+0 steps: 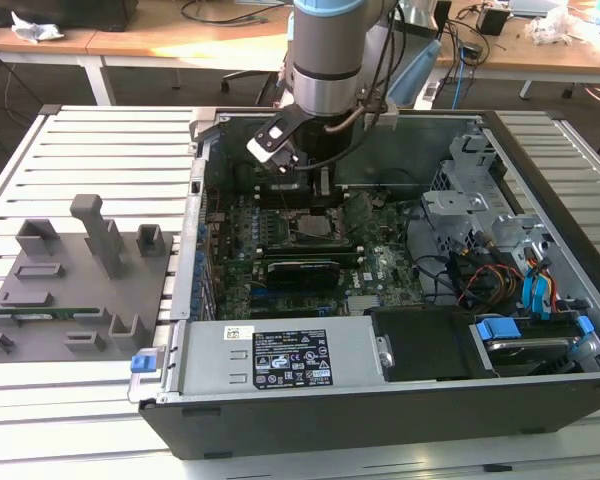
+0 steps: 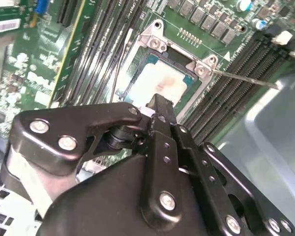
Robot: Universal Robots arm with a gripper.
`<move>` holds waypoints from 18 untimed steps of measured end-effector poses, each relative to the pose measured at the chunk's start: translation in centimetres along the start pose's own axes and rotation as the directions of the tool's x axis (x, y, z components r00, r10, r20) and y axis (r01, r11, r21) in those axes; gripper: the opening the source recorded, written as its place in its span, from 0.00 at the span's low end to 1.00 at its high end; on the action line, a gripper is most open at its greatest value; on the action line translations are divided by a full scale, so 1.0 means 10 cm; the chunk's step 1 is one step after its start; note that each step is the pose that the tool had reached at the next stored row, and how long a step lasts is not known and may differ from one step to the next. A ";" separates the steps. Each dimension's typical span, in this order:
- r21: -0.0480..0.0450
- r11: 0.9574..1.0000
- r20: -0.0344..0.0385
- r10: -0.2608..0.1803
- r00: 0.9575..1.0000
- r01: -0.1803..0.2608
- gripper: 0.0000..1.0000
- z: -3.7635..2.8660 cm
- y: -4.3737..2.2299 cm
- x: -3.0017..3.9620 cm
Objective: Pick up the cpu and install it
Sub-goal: 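Place the cpu into insertion slot, then close the cpu cover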
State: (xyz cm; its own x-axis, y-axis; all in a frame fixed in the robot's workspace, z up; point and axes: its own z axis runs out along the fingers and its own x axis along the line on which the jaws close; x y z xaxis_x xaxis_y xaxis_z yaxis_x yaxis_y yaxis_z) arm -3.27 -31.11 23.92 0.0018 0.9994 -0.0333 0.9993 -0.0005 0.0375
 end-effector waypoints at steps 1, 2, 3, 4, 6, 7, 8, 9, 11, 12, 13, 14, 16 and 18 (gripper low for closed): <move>-0.001 1.000 0.000 0.000 1.000 0.000 0.11 -0.040 0.001 -0.001; -0.002 1.000 0.001 0.000 1.000 0.000 0.11 -0.107 0.004 -0.001; -0.003 1.000 0.001 0.001 1.000 -0.001 0.11 -0.123 0.005 -0.001; -0.003 1.000 0.000 0.001 1.000 -0.001 0.11 -0.124 0.005 -0.001; -0.003 1.000 0.000 0.001 1.000 -0.001 0.11 -0.124 0.005 -0.001; -0.003 1.000 0.001 0.001 1.000 -0.001 0.11 -0.124 0.004 -0.001; -0.003 1.000 0.001 0.001 1.000 -0.001 0.11 -0.125 0.004 -0.001; -0.003 1.000 0.001 0.001 1.000 -0.001 0.11 -0.125 0.004 -0.001; -0.004 1.000 0.001 0.001 1.000 -0.001 0.11 -0.124 0.004 -0.001; -0.004 1.000 0.001 0.001 1.000 -0.001 0.11 -0.125 0.004 -0.001; -0.004 1.000 0.001 0.001 1.000 -0.001 0.11 -0.124 0.004 -0.001; -0.004 1.000 0.001 0.001 1.000 -0.001 0.11 -0.124 0.004 -0.001; -0.004 1.000 0.001 0.001 1.000 -0.001 0.11 -0.125 0.004 -0.001; -0.004 1.000 0.001 0.001 1.000 -0.001 0.11 -0.133 0.004 -0.002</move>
State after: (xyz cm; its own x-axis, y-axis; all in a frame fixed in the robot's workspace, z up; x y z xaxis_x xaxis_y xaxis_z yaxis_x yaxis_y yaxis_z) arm -3.28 -31.09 25.24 0.0032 0.9994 -0.0342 0.9991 -0.0017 0.0417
